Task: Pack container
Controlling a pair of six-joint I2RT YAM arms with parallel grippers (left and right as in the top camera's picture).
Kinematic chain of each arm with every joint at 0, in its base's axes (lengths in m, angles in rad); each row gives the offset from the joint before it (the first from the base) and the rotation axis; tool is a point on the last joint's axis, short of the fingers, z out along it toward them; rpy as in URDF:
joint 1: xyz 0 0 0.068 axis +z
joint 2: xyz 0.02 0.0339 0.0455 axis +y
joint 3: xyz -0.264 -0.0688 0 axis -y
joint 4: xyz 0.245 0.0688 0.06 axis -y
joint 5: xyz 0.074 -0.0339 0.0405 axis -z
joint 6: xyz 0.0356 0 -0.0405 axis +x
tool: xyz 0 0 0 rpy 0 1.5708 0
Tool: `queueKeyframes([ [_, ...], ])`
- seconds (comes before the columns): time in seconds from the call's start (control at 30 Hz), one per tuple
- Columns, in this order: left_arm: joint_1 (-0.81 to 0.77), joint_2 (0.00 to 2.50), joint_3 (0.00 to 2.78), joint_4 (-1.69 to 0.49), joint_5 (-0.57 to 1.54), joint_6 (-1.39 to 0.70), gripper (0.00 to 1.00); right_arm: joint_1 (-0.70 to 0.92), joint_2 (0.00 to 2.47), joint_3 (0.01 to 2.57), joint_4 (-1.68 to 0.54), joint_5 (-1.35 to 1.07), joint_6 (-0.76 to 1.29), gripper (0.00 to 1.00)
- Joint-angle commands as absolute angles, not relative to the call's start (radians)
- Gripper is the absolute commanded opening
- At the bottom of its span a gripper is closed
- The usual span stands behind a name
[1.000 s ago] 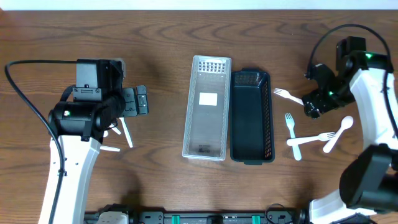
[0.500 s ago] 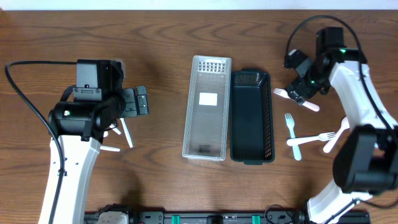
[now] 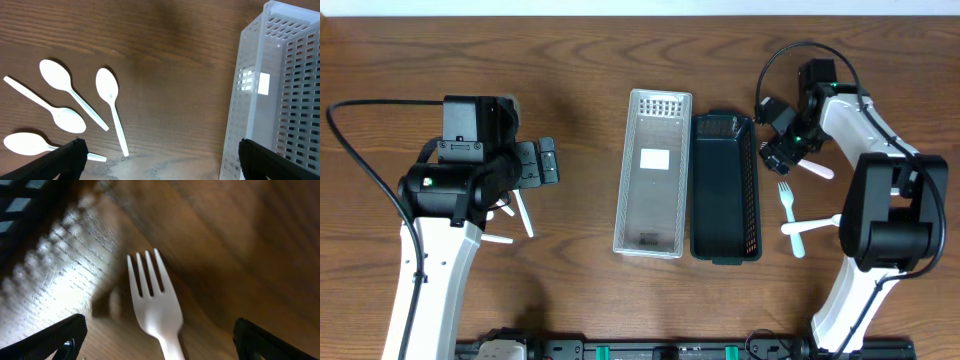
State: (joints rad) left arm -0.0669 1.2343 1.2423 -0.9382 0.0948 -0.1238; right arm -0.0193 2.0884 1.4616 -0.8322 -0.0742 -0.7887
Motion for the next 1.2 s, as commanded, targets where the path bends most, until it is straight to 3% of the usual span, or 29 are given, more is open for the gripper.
queueKeyframes([
  [0.0, -0.062, 1.237, 1.261, -0.941, 0.094, -0.136, 0.98, -0.009, 2.114, 1.473, -0.830, -0.157, -0.809, 0.99],
  [0.3, -0.062, 1.237, 1.261, -0.942, 0.094, -0.136, 0.98, -0.008, 2.115, 1.473, -0.801, -0.339, -0.757, 0.99],
  [0.9, -0.062, 1.237, 1.261, -0.942, 0.094, -0.136, 0.98, -0.008, 2.115, 1.473, -0.860, -0.131, -0.738, 0.99],
  [1.17, -0.062, 1.237, 1.261, -0.942, 0.094, -0.136, 0.98, -0.008, 2.115, 1.473, -0.875, -0.131, -0.738, 0.80],
])
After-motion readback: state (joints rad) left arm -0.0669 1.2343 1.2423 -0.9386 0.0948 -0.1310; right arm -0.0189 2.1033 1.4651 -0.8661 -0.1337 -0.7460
